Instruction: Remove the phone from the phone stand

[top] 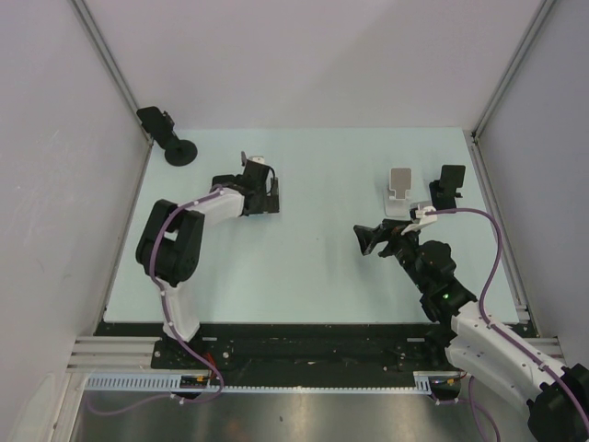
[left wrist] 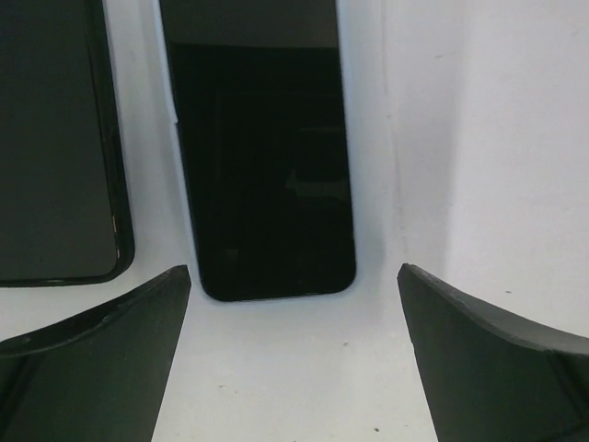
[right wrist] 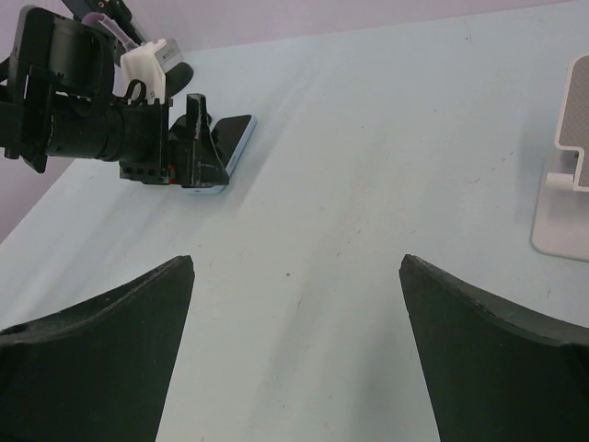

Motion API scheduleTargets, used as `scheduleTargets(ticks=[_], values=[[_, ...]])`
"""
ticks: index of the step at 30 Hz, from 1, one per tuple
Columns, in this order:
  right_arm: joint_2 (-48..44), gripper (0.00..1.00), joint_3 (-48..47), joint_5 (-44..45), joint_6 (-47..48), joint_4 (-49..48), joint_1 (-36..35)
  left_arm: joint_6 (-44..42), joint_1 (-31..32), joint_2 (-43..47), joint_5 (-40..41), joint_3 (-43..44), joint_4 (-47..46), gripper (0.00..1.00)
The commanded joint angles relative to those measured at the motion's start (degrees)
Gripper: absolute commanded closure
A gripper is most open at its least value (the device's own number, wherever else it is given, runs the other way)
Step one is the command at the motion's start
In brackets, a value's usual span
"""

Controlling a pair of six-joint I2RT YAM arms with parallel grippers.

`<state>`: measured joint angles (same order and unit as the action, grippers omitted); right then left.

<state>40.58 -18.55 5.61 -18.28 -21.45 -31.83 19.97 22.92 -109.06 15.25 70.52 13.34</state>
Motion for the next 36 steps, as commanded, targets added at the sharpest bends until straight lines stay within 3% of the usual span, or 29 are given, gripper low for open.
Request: scheduleTargets(ticks=[1,7,13,17,23,36], values=[[0.20,0.00,0.09,0.72,0.53,-2.89,0.11,1.83,-0.07,-1.50,3.04,3.04,1.60,0.00],[0.03,0.00,0.09,0.81,0.62,-2.81,0.11,2.53,-0.77,-3.79,2.42,3.83,3.00,0.02],[0.03,0.00,0.18,0.63,0.62,-2.81,0.11,1.92,-1.30,-4.59,1.37,4.54,3.36,0.16],[-0.06,0.00,0.09,0.63,0.70,-2.81,0.11,1.57,-1.91,-4.59,1.02,5.06,3.62,0.30],[0.03,0.00,0.09,0.55,0.71,-2.89,0.11,-0.10,-3.23,-4.68,0.31,6.38,3.88,0.37],[0.38,0.00,0.09,0.11,0.71,-3.16,0.11,-4.50,-4.11,-6.61,-2.32,7.26,4.59,0.36]])
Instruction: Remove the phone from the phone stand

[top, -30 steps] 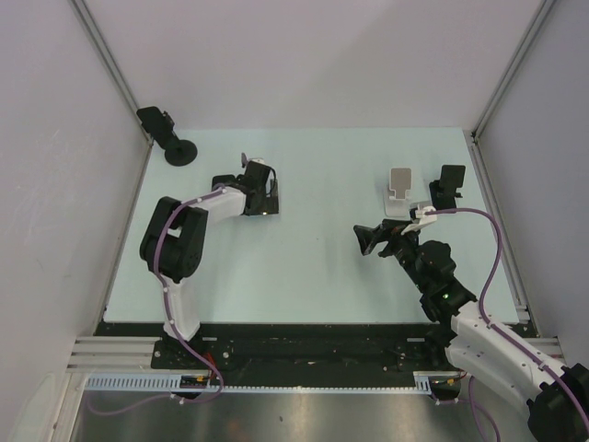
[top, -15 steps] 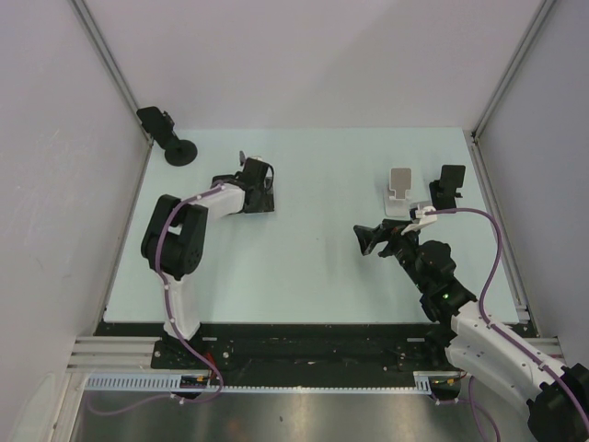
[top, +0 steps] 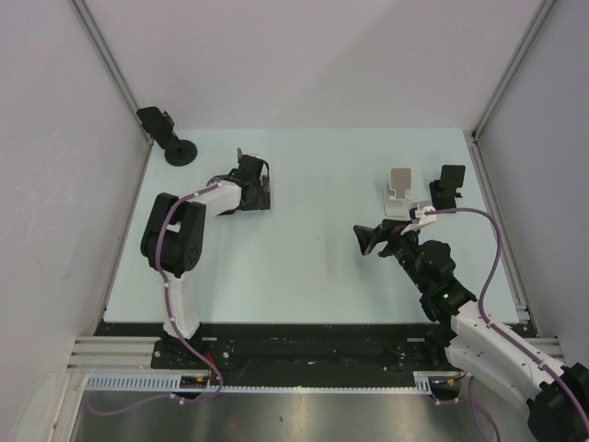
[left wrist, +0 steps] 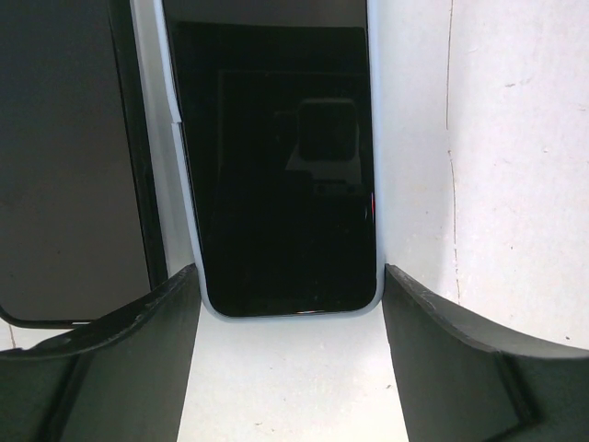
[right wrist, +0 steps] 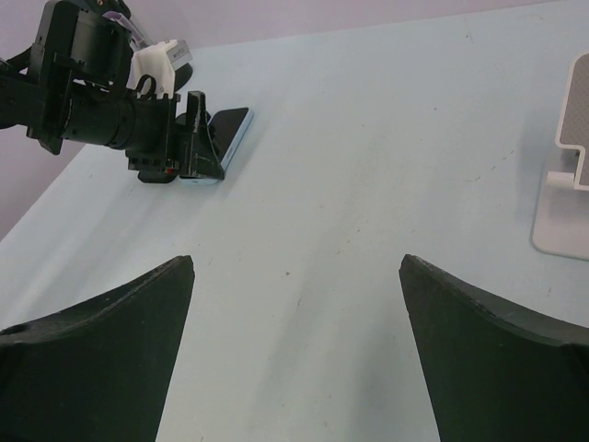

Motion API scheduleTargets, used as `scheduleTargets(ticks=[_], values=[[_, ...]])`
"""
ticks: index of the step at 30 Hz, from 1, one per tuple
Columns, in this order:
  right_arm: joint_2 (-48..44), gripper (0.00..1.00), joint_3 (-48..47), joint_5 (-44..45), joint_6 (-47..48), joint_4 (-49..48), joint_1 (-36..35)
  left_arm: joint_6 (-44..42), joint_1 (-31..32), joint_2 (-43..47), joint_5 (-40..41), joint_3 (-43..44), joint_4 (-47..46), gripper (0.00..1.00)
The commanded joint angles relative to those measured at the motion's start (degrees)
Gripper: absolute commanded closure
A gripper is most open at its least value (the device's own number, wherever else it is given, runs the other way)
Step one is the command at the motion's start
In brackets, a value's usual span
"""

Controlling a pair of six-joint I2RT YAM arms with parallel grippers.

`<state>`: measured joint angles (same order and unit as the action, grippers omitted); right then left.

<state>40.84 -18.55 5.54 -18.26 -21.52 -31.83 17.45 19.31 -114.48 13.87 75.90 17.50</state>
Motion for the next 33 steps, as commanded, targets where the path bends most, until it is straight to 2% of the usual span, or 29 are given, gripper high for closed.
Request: scheduleTargets(ticks=[1,7,10,15,21,28,33], values=[[0.20,0.00,0.09,-0.09,0.68,-3.09,0.11,-2.07,-0.50,-1.19,-1.04,1.88,0.35,0.35],[0.29,0.00,0.09,-0.18,0.77,-3.27,0.02,-2.51,-0.41,-1.01,-3.23,1.97,0.35,0.34],[0.29,0.00,0.09,-0.27,0.77,-3.27,0.11,-2.07,-0.41,-0.57,-2.62,1.71,0.52,0.29],[0.21,0.00,0.09,-0.27,0.86,-3.27,0.02,-0.76,-0.41,0.48,-2.00,1.01,0.43,0.28],[0.29,0.00,0.09,-0.44,0.68,-3.35,0.11,-0.05,-0.41,1.36,-1.83,0.39,0.52,0.21],[0.12,0.00,0.09,-0.79,0.86,-3.44,0.11,0.56,-0.41,2.85,-2.26,0.13,0.52,0.06],[-1.02,0.00,-0.44,-1.32,1.12,-2.48,0.37,1.18,-0.24,6.19,-2.79,-0.13,0.52,0.01]])
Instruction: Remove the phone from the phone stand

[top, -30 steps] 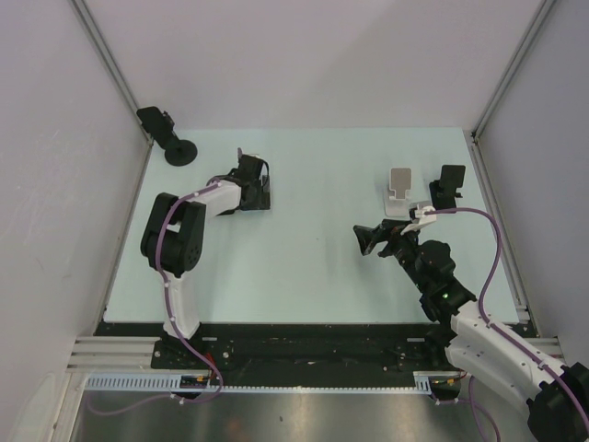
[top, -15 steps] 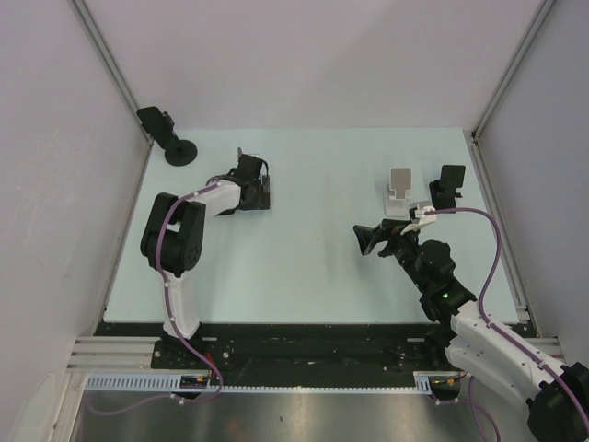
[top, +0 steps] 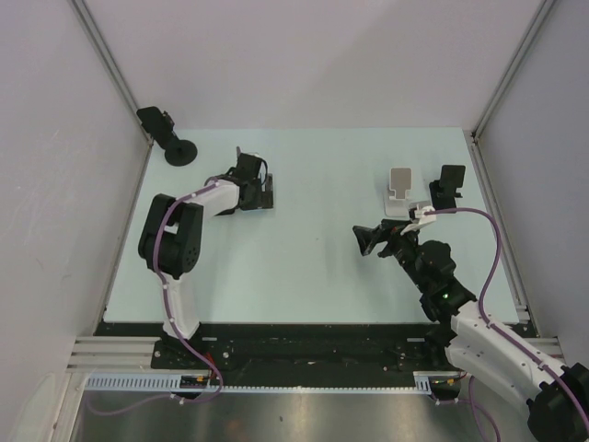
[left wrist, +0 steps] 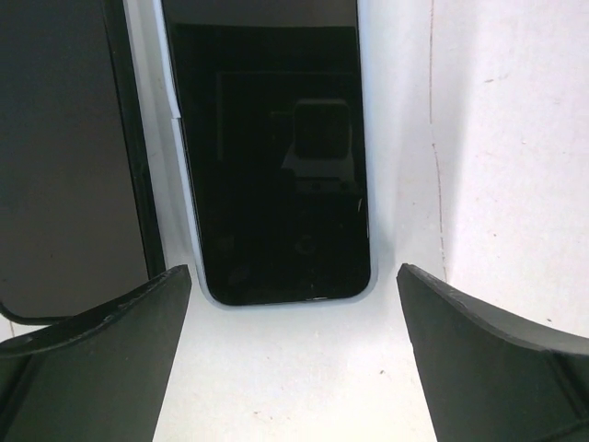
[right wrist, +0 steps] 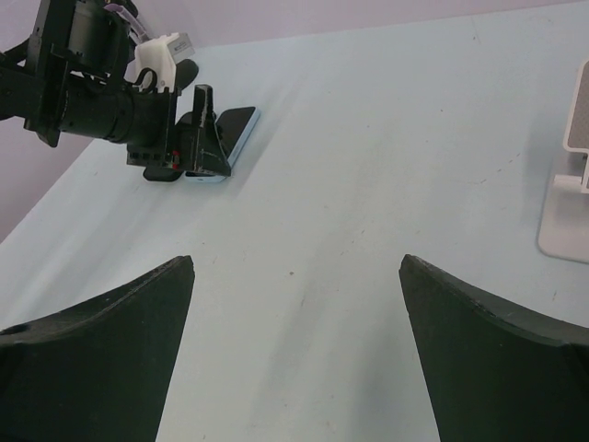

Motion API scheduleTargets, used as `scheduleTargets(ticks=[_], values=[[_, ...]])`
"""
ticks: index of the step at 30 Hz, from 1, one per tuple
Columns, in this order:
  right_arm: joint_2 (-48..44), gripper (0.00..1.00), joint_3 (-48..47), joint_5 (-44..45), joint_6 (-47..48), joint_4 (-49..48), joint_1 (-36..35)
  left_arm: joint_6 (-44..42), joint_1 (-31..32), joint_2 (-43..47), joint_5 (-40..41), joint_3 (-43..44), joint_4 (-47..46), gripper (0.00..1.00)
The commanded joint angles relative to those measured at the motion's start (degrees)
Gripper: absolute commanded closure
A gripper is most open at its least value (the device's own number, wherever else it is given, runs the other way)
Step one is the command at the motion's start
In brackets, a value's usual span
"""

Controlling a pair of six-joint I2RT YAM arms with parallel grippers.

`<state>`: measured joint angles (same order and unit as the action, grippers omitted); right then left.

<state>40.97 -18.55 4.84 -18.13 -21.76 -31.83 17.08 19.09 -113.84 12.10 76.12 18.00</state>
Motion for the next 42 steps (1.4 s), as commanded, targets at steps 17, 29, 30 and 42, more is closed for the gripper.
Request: scheduleTargets(ticks=[17,29,30,42], values=[[12.45,0.00,-25.39,0.88,3.09,31.77,15.47,2.35,0.51,52.90,-8.85,-14.58,0.46,0.00],[40.29,0.00,-44.20,0.69,11.36,33.10,22.08,-8.90,0.42,87.29,-7.18,-29.52,1.51,0.00],[42.07,0.00,-45.77,2.00,11.88,33.27,22.25,-9.52,0.42,87.82,-6.22,-31.80,1.43,0.00],[61.41,0.00,-61.43,7.29,13.12,38.02,23.84,-10.49,0.24,88.70,-2.43,-37.44,0.55,0.00]])
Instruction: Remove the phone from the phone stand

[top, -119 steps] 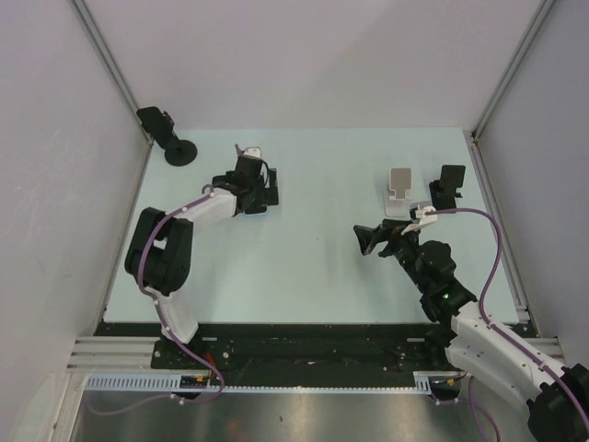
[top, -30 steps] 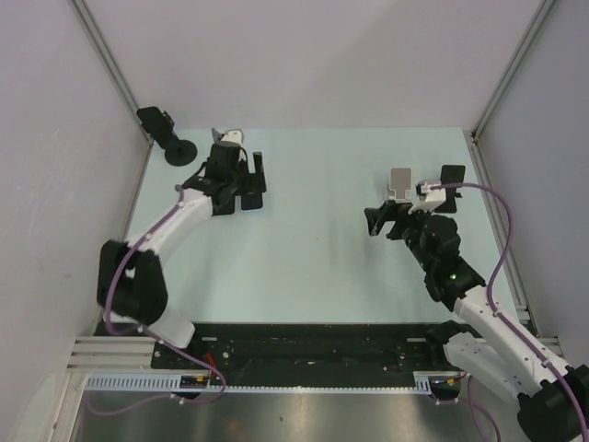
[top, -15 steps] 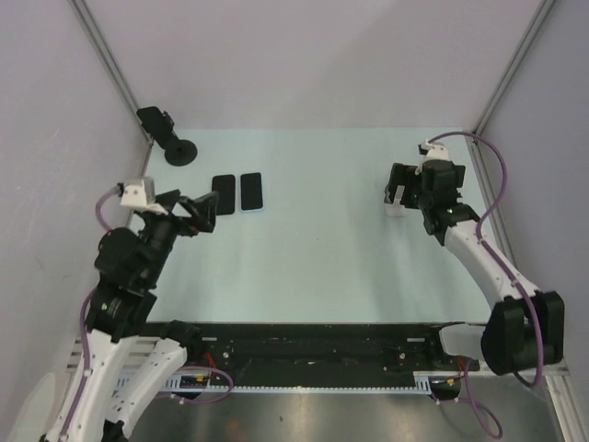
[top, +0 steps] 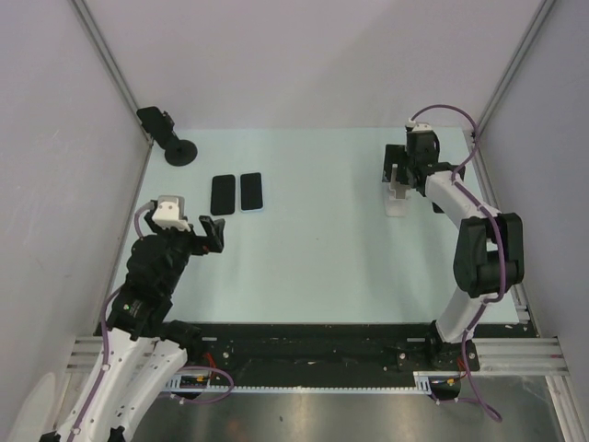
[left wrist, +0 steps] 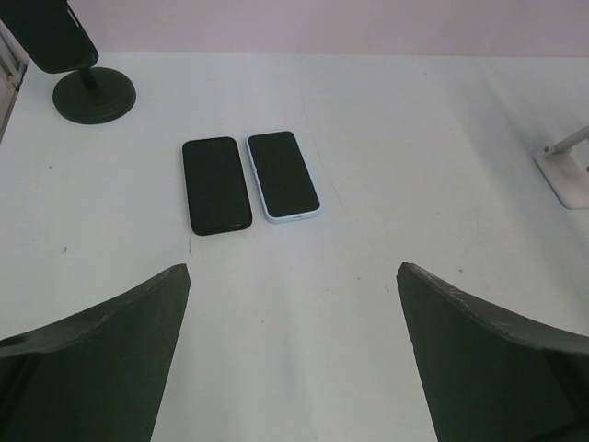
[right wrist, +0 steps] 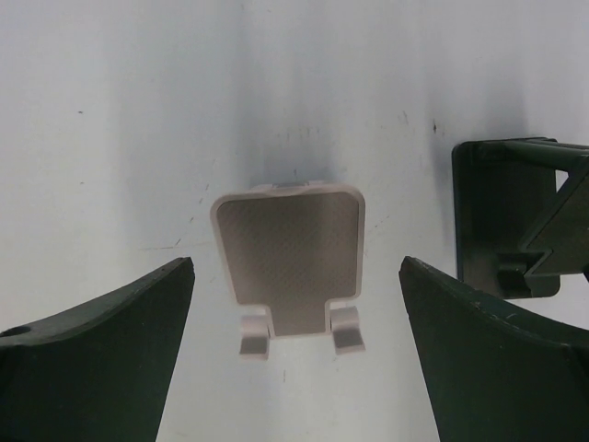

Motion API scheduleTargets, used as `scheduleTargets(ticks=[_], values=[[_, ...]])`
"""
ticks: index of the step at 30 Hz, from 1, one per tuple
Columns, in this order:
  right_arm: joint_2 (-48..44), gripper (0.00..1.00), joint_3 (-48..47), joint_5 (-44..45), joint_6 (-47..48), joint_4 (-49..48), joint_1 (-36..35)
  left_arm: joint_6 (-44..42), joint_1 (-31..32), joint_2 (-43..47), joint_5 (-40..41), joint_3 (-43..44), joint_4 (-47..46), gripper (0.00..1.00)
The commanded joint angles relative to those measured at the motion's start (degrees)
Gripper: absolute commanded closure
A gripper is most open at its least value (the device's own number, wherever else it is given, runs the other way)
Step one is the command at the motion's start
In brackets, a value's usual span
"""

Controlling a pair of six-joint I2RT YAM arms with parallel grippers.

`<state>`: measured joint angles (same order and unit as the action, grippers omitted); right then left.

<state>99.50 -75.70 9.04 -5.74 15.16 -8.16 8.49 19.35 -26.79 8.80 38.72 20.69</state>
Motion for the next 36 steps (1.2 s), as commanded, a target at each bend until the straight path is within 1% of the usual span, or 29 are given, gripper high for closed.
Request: scheduleTargets(ticks=[1,6,9,12,13,15,16,19,21,22,26,36], values=[[3.50,0.00,-4.71,2.83,0.73,1.10,0.17,-1.99,-0.02,2.00,1.04,-0.13,-2.23,0.00],[6.40,0.00,-7.35,0.98,0.82,1.89,-0.19,-1.99,-0.02,2.44,1.05,-0.40,-2.14,0.00],[7.37,0.06,-8.06,2.30,0.82,2.33,-0.10,-1.81,-0.02,2.35,0.96,-0.40,-2.23,0.00],[7.72,0.18,-8.32,4.05,1.34,2.42,0.25,-1.81,-0.02,2.44,0.78,-0.57,-2.14,0.00],[7.72,0.26,-8.41,3.97,1.69,2.42,0.17,-1.90,-0.02,2.44,0.70,-0.58,-2.14,0.00],[7.55,0.36,-8.50,3.80,2.22,2.51,0.52,-1.81,-0.02,2.53,0.78,-0.66,-2.14,0.00],[7.46,0.45,-8.41,3.62,2.74,2.60,0.78,-1.81,-0.02,2.44,0.78,-0.66,-2.14,0.00],[6.76,0.59,-8.41,3.53,4.24,2.42,1.39,-1.90,-0.02,2.44,0.78,-0.66,-2.14,0.00],[6.32,0.62,-8.41,4.06,5.12,2.07,1.57,-1.90,-0.02,2.26,0.69,-0.66,-2.14,0.00],[6.06,0.65,-8.41,4.32,5.56,2.16,1.92,-1.99,-0.02,2.18,0.61,-0.66,-2.14,0.00],[5.35,0.68,-8.41,4.50,8.19,1.98,3.24,-2.07,-0.02,2.18,0.69,-0.66,-2.23,0.00],[4.82,0.68,-8.41,1.86,9.25,1.10,6.58,-2.16,-0.02,2.26,0.69,-0.75,-2.23,0.00]])
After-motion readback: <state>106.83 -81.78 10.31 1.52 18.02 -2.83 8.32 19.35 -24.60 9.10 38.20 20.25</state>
